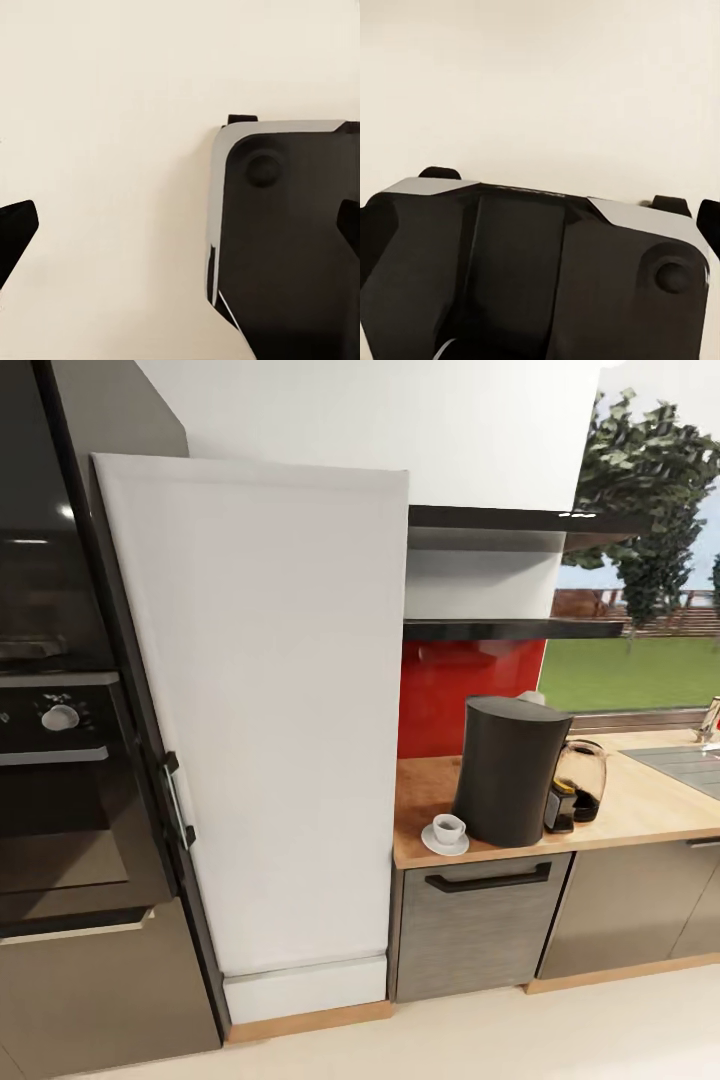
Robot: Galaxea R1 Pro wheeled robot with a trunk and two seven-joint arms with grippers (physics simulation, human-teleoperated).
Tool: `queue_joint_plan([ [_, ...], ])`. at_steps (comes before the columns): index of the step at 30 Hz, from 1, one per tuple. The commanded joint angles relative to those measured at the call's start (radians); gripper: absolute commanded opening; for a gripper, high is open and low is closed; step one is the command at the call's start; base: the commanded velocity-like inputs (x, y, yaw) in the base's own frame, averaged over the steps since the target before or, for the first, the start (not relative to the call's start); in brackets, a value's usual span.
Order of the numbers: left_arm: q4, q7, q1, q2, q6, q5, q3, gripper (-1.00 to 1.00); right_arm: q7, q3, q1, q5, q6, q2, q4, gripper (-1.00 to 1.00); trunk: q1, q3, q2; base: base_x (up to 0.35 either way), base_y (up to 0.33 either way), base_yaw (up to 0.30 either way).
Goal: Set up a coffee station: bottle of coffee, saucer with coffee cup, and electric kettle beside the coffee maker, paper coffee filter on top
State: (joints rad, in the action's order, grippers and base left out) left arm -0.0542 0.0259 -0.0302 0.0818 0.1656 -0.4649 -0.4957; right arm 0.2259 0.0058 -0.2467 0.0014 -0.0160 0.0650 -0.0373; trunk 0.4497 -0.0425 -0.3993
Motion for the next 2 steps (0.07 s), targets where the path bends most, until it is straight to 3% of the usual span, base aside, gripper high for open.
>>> queue_joint_plan([
  [1, 0.002, 0.002, -0.001, 0.0, 0.004, -0.011, -0.006, 1.0, 0.002, 0.0, 0.0, 0.0, -0.002, 0.0, 0.001, 1.0, 0.0, 0.0, -0.001, 0.0, 0.0, 0.0],
  [2, 0.002, 0.002, 0.0, 0.0, 0.003, -0.011, -0.005, 1.0, 0.002, 0.0, 0.0, 0.0, -0.002, 0.0, 0.001, 1.0, 0.0, 0.0, -0.001, 0.0, 0.0, 0.0],
])
